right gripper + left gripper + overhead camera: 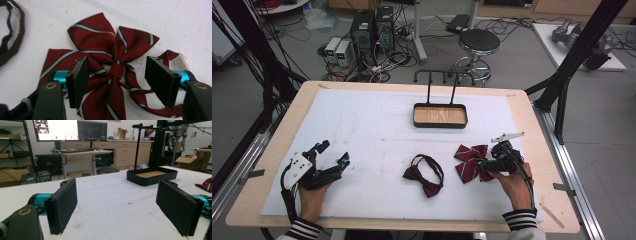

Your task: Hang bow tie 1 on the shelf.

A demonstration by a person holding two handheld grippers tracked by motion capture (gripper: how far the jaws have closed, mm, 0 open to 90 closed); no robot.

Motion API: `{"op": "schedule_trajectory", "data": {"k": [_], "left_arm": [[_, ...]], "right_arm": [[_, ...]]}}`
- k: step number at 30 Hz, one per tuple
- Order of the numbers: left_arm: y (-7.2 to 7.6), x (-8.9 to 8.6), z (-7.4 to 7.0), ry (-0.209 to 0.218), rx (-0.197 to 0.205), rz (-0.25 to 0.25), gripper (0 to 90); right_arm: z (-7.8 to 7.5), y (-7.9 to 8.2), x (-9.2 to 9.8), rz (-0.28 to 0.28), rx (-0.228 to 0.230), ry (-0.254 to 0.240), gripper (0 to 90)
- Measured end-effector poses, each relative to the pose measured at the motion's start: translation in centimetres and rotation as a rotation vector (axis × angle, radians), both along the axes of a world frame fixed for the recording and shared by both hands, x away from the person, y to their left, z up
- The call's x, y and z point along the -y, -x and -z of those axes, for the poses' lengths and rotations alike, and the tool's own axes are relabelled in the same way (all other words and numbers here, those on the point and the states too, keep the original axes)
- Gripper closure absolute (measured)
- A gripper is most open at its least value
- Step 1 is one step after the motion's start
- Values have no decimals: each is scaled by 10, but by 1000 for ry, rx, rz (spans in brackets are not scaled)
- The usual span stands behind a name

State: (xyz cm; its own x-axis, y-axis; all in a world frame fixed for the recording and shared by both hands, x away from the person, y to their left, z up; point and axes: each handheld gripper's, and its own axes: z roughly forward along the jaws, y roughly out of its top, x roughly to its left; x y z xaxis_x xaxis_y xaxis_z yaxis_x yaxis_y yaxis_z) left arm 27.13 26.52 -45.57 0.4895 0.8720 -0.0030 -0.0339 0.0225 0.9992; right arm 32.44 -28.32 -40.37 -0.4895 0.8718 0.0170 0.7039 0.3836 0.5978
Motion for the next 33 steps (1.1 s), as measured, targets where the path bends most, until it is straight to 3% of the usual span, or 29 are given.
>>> {"op": "schedule_trajectory", "data": {"k": [7, 33], "left_arm": [[0, 0, 0, -1, 0, -1, 177], [0, 0, 0, 0, 1, -2, 177]], "right_arm": [[4, -5, -2, -12, -36, 15, 446], [10, -18, -7, 18, -148, 37, 556]]}}
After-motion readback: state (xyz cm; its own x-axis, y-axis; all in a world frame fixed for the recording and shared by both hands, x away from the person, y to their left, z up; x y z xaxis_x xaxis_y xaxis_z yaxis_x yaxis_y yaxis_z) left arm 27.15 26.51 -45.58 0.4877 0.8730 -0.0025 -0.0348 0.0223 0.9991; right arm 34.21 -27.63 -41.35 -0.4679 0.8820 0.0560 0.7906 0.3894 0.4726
